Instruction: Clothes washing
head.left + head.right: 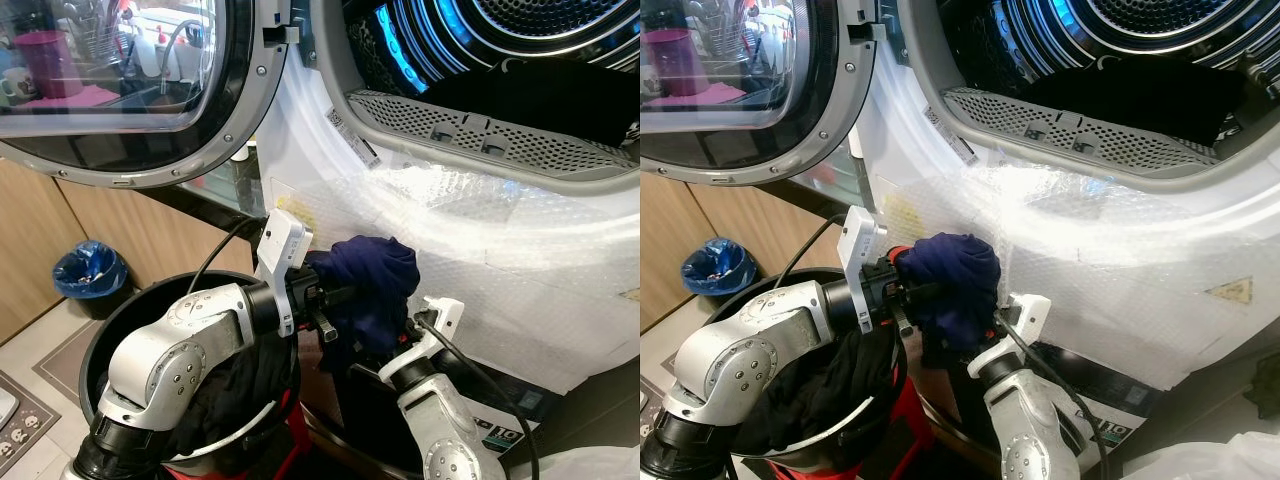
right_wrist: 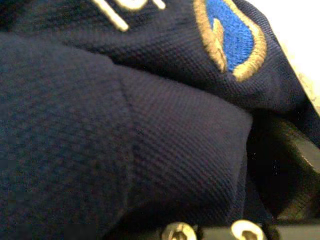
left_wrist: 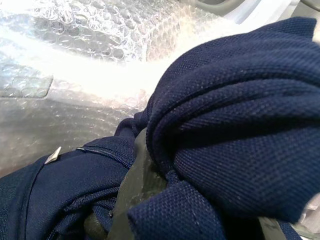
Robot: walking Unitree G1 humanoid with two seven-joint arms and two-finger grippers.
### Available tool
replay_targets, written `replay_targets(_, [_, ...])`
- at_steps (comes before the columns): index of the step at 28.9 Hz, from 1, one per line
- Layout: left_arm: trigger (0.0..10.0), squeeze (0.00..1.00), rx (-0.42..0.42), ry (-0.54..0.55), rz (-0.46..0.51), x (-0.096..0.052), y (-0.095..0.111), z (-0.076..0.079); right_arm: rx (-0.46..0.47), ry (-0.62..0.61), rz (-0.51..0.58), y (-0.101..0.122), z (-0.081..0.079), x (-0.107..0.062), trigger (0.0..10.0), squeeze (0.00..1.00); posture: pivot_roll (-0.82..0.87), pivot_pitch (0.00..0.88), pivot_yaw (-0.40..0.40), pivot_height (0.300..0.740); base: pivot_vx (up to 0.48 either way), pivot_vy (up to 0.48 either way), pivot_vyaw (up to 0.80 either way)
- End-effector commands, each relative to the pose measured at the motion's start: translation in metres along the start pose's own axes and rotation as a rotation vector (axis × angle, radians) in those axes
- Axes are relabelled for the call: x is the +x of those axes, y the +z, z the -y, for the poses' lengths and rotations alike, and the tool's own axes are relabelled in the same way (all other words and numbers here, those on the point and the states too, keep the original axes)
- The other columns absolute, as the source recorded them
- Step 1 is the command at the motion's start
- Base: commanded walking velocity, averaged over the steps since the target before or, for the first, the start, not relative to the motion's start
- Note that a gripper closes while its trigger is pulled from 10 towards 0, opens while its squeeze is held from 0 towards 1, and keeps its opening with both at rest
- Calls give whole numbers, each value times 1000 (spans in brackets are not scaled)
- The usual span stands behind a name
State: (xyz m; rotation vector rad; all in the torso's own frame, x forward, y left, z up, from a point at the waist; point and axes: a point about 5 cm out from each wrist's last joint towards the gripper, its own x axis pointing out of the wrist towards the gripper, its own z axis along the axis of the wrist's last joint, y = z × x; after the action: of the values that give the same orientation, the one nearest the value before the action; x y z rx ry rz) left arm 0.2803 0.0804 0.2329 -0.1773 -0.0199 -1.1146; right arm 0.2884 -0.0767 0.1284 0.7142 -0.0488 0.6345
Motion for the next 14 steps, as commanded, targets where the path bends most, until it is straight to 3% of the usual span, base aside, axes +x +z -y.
replay_targets(1, [0,0,-5,-10,-18,0,-3,3,104,66,91,-1,-22,7,0,0,-13,85,16,740,0,0,0])
replay_targets(14, [0,0,1,2,-19,-2,-3,1,204,153,103,6,-24,-1,0,0,-19,75,19,740,0,0,0])
